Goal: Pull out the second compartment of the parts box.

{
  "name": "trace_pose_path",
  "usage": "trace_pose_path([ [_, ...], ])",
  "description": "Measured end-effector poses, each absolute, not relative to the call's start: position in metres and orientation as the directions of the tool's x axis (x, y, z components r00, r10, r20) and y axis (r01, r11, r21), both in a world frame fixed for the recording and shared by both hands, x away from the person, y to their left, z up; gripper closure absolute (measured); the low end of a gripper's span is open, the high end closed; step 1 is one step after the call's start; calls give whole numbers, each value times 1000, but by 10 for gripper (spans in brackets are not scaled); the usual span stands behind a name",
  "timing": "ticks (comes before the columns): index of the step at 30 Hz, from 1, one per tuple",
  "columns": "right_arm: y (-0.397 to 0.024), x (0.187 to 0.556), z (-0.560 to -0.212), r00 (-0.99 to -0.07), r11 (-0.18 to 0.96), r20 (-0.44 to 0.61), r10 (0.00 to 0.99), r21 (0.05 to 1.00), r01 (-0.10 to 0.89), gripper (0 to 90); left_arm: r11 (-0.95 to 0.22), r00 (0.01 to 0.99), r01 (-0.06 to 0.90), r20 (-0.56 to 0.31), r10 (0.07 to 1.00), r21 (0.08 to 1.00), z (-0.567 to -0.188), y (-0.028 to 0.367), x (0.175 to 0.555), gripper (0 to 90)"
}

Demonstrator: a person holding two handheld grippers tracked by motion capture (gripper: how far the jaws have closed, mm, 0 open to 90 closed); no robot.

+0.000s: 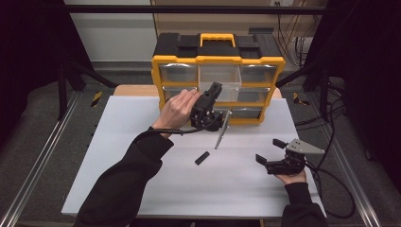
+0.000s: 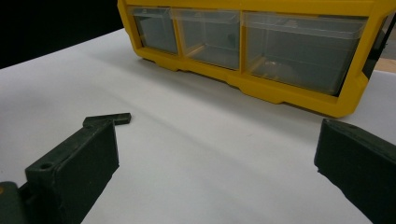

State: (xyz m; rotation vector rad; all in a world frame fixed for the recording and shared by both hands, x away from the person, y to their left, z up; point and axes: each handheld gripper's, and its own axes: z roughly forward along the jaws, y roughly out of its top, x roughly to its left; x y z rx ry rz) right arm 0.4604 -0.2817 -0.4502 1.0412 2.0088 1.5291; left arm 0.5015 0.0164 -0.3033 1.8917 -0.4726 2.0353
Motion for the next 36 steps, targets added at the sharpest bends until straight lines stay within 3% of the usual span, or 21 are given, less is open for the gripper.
trace_pose_path([
  [26,-282,460,-450,-638,119,117,761,942,315,2,-893,-61,-449,998,9,-19,-304,17,496,788],
  [36,-282,460,-450,-637,120,115,762,942,313,2,-889,-12,-457,1000,27,18,-299,18,496,766],
])
